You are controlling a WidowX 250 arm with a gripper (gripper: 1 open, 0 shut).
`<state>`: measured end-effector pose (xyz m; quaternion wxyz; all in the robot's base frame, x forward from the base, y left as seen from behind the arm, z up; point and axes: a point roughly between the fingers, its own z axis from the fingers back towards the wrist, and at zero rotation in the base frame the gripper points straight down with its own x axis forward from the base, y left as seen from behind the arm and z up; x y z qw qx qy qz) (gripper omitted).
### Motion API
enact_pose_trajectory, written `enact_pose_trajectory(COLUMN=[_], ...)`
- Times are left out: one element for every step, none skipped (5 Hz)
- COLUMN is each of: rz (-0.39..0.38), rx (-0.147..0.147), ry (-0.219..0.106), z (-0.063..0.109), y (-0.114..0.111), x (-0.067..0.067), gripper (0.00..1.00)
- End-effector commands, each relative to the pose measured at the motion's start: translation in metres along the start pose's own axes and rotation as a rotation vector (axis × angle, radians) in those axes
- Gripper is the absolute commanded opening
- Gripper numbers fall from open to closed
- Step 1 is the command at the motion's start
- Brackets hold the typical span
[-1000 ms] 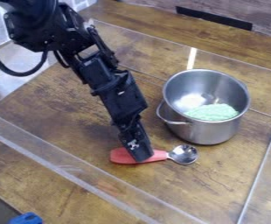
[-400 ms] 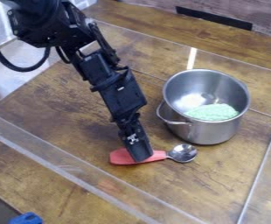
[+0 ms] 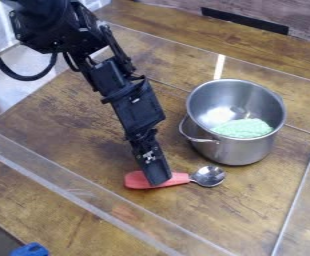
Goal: Move the pink spoon to the right
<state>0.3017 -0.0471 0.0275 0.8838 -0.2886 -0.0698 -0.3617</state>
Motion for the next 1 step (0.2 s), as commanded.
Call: enact_pose_trajectory(rz=[0.004], rx=[0.011], ry=[-0.018], z=[0.0097], y=[0.0016], x=[0.0027], gripper=[0.0])
